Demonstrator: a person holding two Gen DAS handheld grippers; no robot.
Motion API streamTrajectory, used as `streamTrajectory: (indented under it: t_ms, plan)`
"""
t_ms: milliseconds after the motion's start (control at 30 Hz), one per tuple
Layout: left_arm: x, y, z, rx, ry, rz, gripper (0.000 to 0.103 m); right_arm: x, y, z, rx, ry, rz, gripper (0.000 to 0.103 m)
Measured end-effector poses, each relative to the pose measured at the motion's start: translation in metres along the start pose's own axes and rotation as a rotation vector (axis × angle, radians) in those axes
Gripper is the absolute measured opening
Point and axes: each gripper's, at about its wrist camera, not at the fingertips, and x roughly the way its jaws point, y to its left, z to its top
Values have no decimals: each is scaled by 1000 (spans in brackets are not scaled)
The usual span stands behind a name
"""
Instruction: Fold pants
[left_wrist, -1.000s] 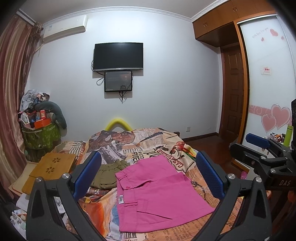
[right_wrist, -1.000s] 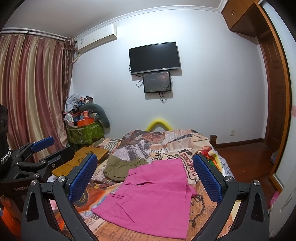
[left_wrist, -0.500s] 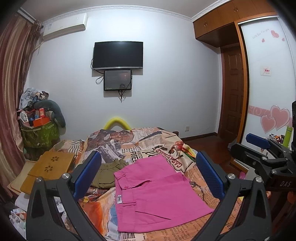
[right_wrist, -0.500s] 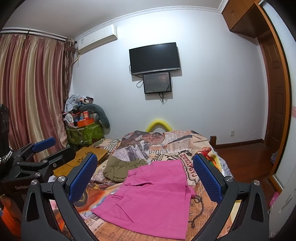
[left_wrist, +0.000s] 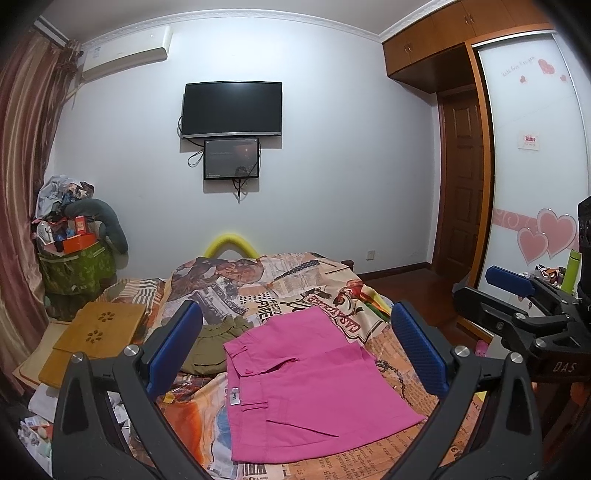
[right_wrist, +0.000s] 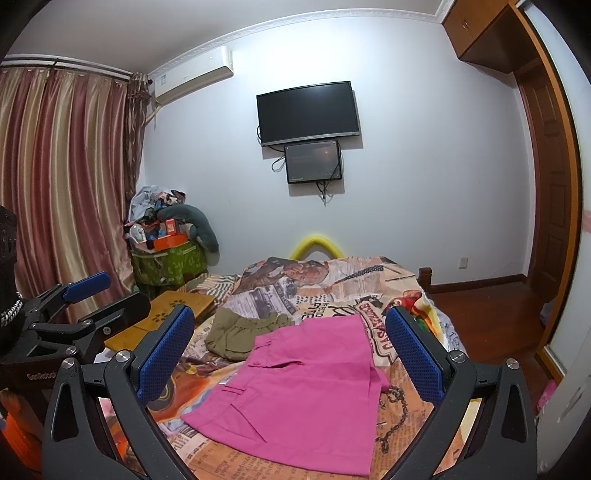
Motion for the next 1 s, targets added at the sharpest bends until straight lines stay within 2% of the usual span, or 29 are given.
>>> streamTrajectory:
  t_ms: [333,533,800,900,1000]
  plan:
    - [1,-3,-1,0,3,-5,103,2,0,-1,-2,4,-3,103]
    - [15,-2,2,1,17,7,103,12,-1,-4,-21,20,-2,103]
    - [68,14,0,-21,114,8,103,50,-30,-14,-8,77,-28,103]
    - [98,24,-2,-34,164,-2,103,75,-50,-25,28,141,-32,103]
    - [130,31,-8,-22,215,21,103,98,-61,-36,30,197,-52,103]
